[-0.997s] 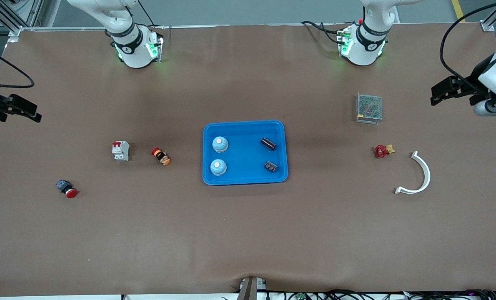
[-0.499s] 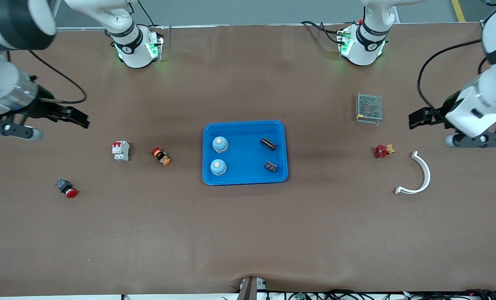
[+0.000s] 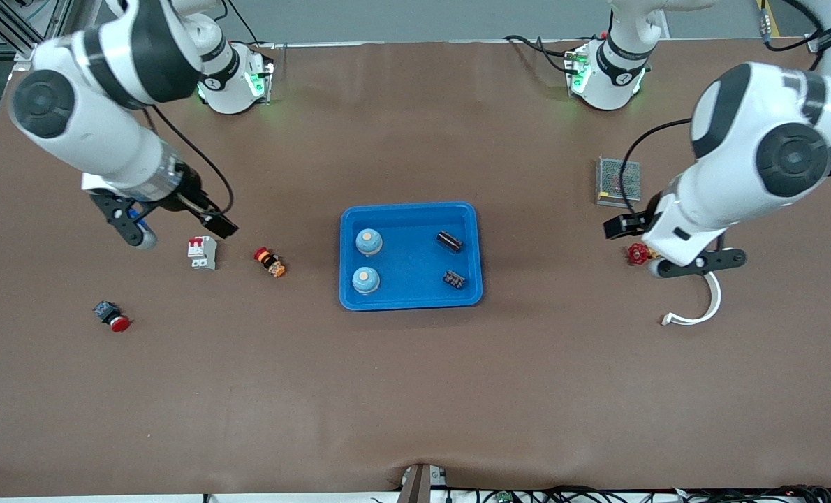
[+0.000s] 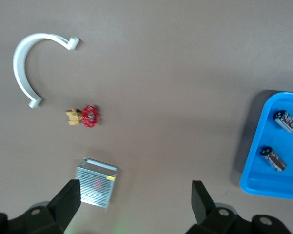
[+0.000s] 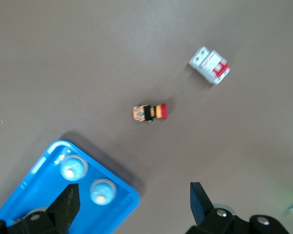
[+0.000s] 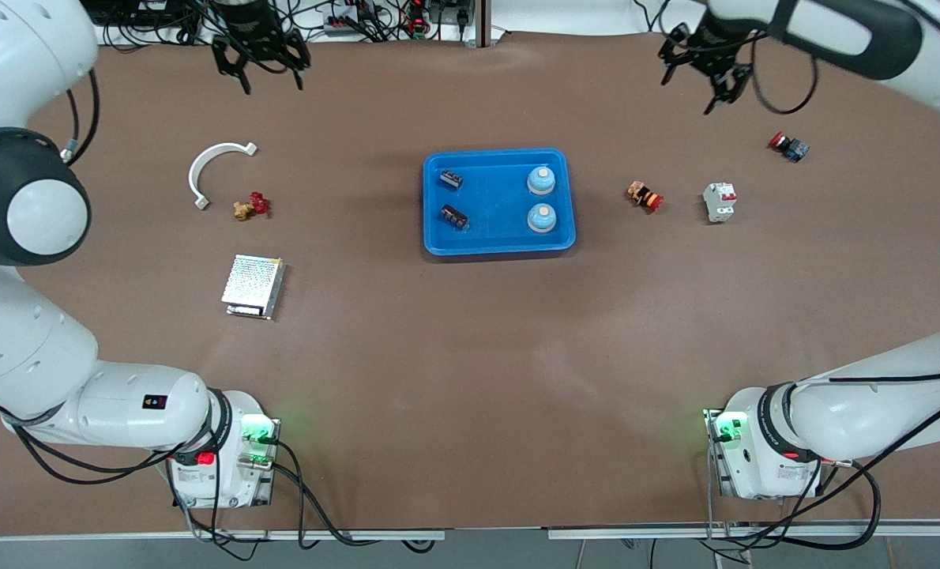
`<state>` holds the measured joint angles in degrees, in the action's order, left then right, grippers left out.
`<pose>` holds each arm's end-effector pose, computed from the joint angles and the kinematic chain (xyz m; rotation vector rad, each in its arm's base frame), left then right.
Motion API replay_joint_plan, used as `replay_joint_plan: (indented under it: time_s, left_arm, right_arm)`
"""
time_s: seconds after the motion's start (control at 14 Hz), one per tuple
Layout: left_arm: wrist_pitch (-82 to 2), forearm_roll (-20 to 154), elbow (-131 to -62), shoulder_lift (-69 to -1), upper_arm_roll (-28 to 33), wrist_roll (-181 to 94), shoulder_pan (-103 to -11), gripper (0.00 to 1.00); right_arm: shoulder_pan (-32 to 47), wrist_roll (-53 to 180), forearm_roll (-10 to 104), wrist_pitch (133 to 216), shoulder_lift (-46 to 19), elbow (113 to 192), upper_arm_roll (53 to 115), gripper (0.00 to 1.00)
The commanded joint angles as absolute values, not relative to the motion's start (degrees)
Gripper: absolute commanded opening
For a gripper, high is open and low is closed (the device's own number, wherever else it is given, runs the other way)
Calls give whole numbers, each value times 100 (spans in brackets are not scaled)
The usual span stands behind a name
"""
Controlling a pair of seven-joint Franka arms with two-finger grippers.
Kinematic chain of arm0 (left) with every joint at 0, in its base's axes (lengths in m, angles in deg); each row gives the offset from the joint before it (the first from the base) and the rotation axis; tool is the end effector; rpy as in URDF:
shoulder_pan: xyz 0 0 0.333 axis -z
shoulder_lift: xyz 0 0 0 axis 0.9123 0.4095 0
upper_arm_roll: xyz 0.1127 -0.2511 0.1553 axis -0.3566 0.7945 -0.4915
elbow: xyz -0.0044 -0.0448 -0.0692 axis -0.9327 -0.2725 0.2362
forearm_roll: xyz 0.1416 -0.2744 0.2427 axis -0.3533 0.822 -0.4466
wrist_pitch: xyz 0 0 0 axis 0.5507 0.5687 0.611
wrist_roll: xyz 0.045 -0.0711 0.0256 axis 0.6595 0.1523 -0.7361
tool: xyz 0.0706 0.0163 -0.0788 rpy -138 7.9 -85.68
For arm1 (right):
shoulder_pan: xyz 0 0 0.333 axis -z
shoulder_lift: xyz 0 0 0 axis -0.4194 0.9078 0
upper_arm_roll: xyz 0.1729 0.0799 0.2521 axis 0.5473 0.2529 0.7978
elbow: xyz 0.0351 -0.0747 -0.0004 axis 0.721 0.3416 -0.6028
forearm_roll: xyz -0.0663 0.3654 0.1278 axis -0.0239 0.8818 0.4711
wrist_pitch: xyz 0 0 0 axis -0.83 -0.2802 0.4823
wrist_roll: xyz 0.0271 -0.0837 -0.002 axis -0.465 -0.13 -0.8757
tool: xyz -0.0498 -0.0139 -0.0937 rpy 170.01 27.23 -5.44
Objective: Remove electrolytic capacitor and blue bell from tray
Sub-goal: 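Reach the right gripper to a bell while the left gripper reaches a capacitor, then grasp the bell with the right gripper while the left gripper grasps a capacitor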
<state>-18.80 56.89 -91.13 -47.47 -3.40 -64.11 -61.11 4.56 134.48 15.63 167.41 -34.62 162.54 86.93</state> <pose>0.5848 -0.1665 0.4678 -3.0679 -0.2578 0.2857 0.5388 0.1790 0.4752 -2.8067 1.3109 0.1419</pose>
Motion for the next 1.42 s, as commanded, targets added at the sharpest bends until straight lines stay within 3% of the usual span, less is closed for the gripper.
replay_joint_plan:
  time_s: [0.0,0.5,0.85,1.07,1.35]
  left_arm:
    - [-2390,5653,-9759,-4878,-317,-7128,-5819,100]
    - [-3885,5680,-10781,-4730,-282,-8956,-5002,100]
    - [-4816,5680,-10808,-4106,-282,-10361,-4396,95]
    - [-5633,5671,-10799,-3702,-282,-11251,-4079,95]
    - [-6075,5636,-10457,-3228,-282,-11980,-3639,89]
  right_arm:
    - [-31,14776,1664,17623,-3392,16734,8631,100]
    - [-868,16863,1568,18602,-1925,16621,8622,100]
    - [-1237,17329,1577,18646,-976,15989,8622,100]
    - [-1343,17392,1638,18698,-641,15672,8631,100]
    - [-1527,17453,1647,19173,-386,15671,8631,100]
